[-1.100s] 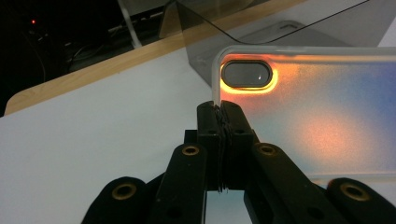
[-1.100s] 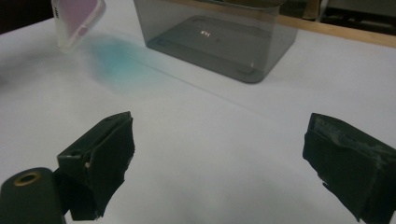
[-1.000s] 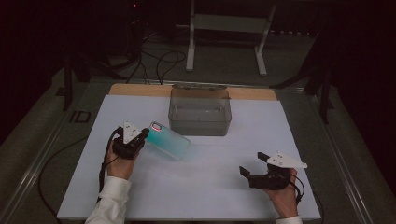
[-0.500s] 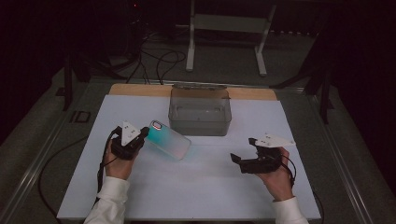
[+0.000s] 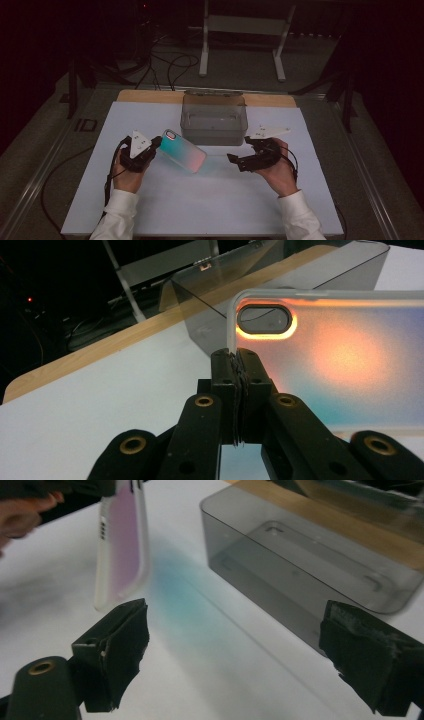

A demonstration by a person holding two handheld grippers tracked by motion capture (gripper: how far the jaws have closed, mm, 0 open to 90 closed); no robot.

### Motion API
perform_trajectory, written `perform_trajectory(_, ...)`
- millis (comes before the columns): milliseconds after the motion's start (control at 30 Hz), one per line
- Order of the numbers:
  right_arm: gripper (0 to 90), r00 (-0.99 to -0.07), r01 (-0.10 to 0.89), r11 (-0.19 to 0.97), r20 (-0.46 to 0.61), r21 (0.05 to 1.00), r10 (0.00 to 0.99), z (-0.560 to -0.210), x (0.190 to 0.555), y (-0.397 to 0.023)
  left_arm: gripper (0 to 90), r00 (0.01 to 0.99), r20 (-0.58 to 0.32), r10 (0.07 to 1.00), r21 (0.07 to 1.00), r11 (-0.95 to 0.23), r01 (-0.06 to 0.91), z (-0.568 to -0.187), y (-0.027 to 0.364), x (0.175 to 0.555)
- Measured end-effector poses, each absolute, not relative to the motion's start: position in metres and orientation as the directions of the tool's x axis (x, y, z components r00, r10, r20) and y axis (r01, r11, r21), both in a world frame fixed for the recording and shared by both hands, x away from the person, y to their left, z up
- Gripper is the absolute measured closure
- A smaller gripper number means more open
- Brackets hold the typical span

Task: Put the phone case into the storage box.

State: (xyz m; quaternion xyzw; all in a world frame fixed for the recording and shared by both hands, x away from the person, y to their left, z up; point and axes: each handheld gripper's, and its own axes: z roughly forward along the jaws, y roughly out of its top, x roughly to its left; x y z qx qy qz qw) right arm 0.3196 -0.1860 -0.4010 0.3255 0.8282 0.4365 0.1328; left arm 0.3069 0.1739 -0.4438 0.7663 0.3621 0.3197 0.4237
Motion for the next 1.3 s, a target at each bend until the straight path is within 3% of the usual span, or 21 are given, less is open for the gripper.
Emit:
perform_trajectory(233,13.3,-0.777,0.472,0.385,0.169,0.793,0.606,-0.399,0.331,-0.175,88.6,0.542,0.198,0.816,0.88,-0.392,0.269,-0.444,0.17,0.306)
perform_trajectory(933,17.6,-0.824,0.516,0.492,0.249,0.701,0.509,-0.4,0.351,-0.129,88.6,0.606,0.279,0.745,0.873,-0.459,0.163,-0.441,0.158,0.297)
perform_trajectory(1300,30.4,-0.84,0.523,0.546,0.286,0.655,0.461,-0.402,0.356,-0.112,88.6,0.635,0.291,0.715,0.88,-0.461,0.116,-0.44,0.156,0.293)
